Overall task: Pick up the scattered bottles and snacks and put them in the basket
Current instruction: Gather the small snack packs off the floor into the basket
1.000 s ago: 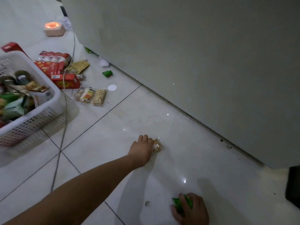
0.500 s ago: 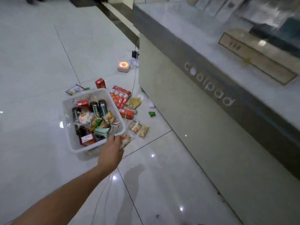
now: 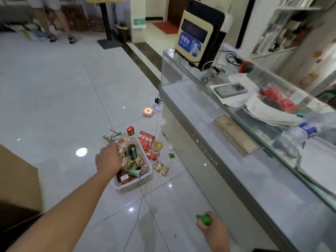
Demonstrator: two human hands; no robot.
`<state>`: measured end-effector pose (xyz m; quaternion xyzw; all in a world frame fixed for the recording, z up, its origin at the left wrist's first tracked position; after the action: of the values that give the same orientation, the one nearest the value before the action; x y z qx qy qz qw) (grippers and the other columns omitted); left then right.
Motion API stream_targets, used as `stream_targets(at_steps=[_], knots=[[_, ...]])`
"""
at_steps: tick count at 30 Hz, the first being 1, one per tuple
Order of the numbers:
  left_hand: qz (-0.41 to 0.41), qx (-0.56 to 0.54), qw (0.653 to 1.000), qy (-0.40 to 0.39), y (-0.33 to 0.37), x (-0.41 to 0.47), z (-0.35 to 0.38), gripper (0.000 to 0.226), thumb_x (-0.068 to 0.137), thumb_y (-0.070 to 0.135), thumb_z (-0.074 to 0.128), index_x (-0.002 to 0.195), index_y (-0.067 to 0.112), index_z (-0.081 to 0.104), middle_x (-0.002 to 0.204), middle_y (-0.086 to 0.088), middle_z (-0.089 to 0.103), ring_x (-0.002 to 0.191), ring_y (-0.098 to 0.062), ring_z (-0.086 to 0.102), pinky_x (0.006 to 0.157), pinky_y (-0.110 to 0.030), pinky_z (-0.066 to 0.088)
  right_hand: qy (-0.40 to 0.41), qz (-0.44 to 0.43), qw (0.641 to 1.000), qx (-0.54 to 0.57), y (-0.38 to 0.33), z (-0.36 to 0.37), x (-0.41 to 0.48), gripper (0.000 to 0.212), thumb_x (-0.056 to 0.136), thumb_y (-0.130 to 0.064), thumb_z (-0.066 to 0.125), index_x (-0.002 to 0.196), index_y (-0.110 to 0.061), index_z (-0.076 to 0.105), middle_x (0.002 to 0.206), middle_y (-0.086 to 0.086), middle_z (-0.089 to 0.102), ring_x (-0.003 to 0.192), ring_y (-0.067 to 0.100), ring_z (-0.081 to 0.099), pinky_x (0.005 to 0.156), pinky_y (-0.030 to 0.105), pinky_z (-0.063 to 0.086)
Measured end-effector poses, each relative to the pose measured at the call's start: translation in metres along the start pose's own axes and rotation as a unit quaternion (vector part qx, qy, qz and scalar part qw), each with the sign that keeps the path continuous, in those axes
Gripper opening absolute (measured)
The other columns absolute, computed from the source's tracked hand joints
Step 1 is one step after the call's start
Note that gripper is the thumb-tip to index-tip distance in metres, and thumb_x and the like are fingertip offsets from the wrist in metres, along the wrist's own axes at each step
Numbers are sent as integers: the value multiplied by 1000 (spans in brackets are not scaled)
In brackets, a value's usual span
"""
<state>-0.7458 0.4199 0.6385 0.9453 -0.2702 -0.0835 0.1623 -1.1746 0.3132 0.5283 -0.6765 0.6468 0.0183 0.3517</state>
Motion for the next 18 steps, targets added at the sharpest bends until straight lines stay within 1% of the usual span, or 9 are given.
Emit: stream_targets(at_steps=[1,3,5,6,8,11,12,15,18], knots=[[-3,-3,1000,-4,-6,0,-11,29,84,23,64,106,8,53,100,-13,64,94,-34,59,77,-44,50,5,-4,1000,3,-3,0,4,21,60,-32,77,71,-23,63,71,17,65,69,27,65,68,34,50],[-10,-22,1000,-12,-22,2,-24,35,84,27,65,112,10,52,102,-14,62,94,-35,58,78,-45,50,10,-22,1000,12,-34,-9,1,26,65,-39,70,73,-22,54,72,12,62,68,25,58,64,36,47],[-17,-36,999,-32,-42,6,-29,41,85,32,64,117,12,47,101,-14,60,93,-35,59,75,-44,51,20,-19,999,-17,-71,-10,-4,21,77,-36,67,87,-22,56,77,8,60,70,24,54,61,29,38],[-19,-39,998,-43,-52,10,-28,42,86,34,63,118,13,45,101,-14,60,91,-34,59,72,-42,51,27,-25,999,-16,-91,-7,-2,23,80,-36,66,93,-20,57,79,7,59,71,23,53,61,27,36],[-22,-41,997,-55,-72,23,-32,40,88,34,60,118,13,44,101,-14,59,90,-33,60,68,-39,49,23,-42,999,-14,-130,14,3,27,80,-37,65,100,-20,58,81,6,59,73,23,53,61,27,36],[-27,-51,996,-65,-98,54,-40,39,88,32,61,117,12,44,105,-12,60,93,-32,60,70,-39,49,21,-62,998,-1,-191,46,11,22,78,-38,66,91,-23,57,80,8,64,73,25,59,61,31,46],[-24,-50,996,-65,-104,66,-43,39,87,31,61,116,11,44,106,-11,60,94,-31,60,71,-39,49,23,-68,997,5,-213,54,12,21,77,-38,66,89,-23,57,78,7,64,73,24,60,61,31,46],[-13,-32,997,-72,-122,100,-49,36,87,30,62,112,9,46,106,-11,60,95,-30,59,74,-40,50,23,-96,995,7,-275,72,15,16,80,-35,65,86,-22,55,75,3,61,69,20,56,56,28,39],[-7,-3,997,-80,-131,127,-49,35,87,31,62,112,10,48,106,-10,59,96,-29,58,75,-40,50,32,-108,994,9,-319,86,27,18,81,-33,64,92,-19,61,75,3,62,69,20,56,58,28,41]])
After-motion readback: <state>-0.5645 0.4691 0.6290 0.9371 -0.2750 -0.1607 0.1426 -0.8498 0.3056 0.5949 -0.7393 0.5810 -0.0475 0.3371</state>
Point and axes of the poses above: each hand's wrist, its own x-axis towards the middle knuckle, its own z-axis out of the palm, y = z × x, the point moved 8 cm from there along x, towards the middle knuckle
